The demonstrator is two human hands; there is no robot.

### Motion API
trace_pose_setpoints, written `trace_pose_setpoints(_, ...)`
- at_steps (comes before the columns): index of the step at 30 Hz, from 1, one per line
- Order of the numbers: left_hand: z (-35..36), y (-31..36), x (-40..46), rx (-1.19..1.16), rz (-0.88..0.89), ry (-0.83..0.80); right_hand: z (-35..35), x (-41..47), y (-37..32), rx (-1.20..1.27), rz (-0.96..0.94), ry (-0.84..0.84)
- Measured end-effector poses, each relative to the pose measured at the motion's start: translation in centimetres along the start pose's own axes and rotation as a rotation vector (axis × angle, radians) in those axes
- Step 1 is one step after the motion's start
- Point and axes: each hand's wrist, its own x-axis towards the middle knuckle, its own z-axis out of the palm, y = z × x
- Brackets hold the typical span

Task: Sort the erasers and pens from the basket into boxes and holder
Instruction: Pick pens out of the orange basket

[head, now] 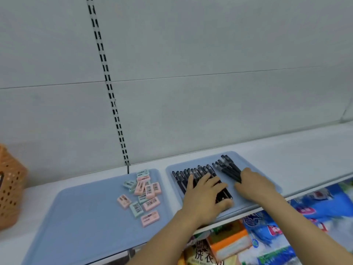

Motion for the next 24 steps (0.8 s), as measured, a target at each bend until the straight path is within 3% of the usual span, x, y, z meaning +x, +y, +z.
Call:
trace_pose_setpoints(6,-0.3,-0.2,-0.2,-0.067,-0.047,0.03,-0.2,-0.5,-0.7,-0.055,-0.035,-0.053)
trace_pose_setpoints(8,-0.8,-0.6,-0.7,-0.085,-0.069,0.072,0.1,-1.1,-0.8,-0.047,-0.081,0.005)
trace_pose_setpoints(10,-1.3,-1.2,-1.5,-0.102,-0.076,0.191,0.7,-2.2,-1.1,-0.018,-0.2,0.168)
trace_pose_setpoints(13,-2.8,-1.8,-3.3,-0.205,-0.031,0.449,1.3,-4.5,-2.6,0.173,-0.378,0.395)
trace_pose_setpoints(16,-4.7,-2.5,-5.8,-0.341,-0.055,0.578,1.6,-6.3,-5.1,0.365,-0.46,0.508)
trace_pose_setpoints(24,-10.7,-8.1,-16.0,-0.474,-0.158,0.764,2.2,-9.7,-15.5,0.666,-0.688,0.527)
